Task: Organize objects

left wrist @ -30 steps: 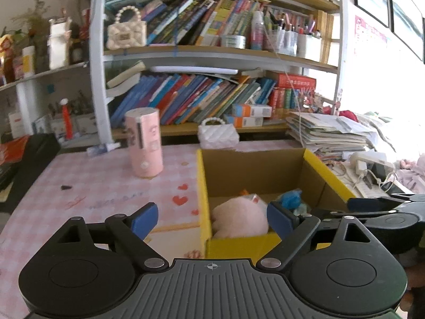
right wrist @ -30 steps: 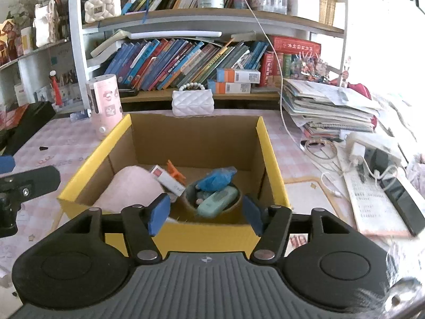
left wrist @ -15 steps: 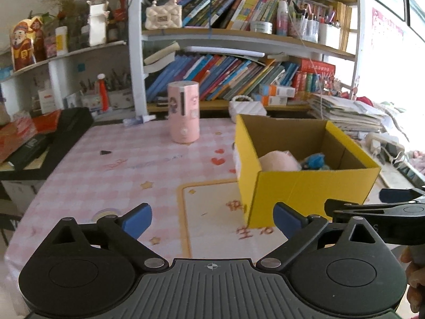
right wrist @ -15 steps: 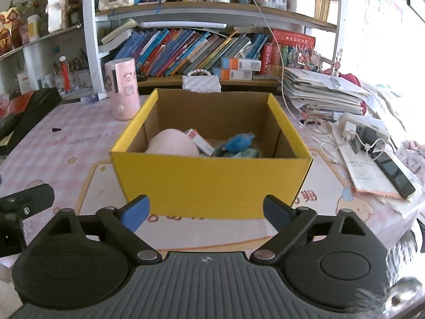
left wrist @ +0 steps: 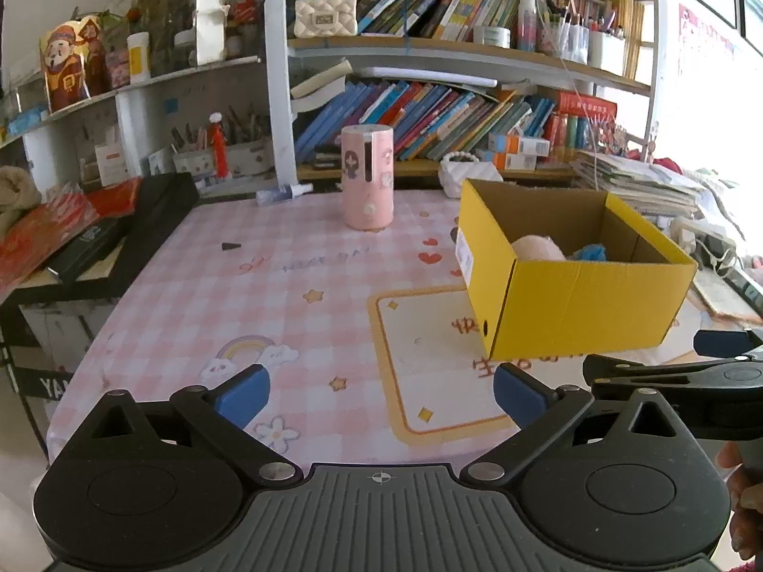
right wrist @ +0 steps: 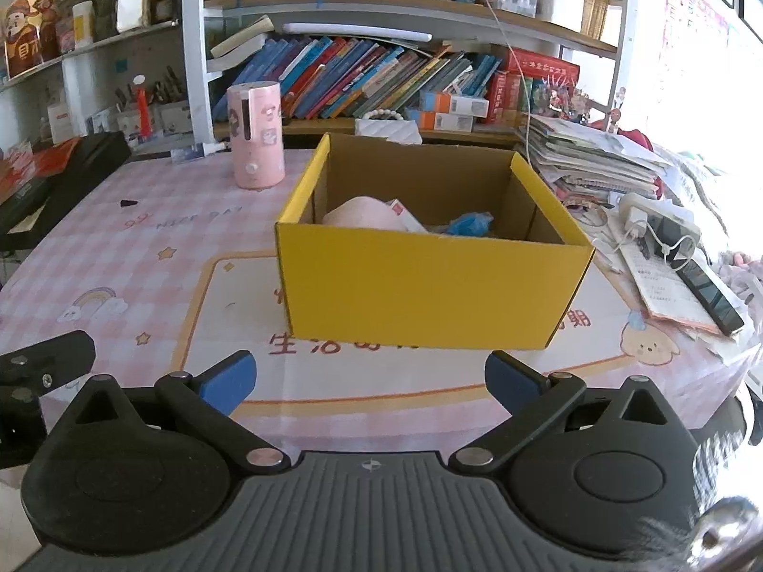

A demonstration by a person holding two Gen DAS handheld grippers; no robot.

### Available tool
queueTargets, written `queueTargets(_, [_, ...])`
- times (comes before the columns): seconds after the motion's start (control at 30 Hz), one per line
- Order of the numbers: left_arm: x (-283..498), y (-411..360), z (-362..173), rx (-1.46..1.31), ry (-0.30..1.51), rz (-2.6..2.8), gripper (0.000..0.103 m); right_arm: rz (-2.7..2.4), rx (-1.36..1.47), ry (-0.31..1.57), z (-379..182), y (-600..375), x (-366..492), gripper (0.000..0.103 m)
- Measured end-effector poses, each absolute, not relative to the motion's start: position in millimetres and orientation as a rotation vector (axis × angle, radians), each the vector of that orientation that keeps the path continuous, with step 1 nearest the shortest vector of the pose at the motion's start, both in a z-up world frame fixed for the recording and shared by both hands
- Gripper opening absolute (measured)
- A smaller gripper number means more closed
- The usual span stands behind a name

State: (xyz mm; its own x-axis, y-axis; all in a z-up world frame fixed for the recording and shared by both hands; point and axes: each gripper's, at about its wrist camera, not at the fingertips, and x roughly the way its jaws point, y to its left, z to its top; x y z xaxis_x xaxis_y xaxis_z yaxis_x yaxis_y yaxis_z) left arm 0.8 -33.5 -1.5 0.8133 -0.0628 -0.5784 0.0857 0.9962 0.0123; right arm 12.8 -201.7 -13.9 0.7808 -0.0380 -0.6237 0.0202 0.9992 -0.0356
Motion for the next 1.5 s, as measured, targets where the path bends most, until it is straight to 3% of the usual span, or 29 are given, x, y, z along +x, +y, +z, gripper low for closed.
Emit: queueTargets(1.5, [-24, -19, -14, 0.010, 0.633, 0.060, 0.102, -0.091, -0.070, 0.687, -30, -168, -15, 0.103])
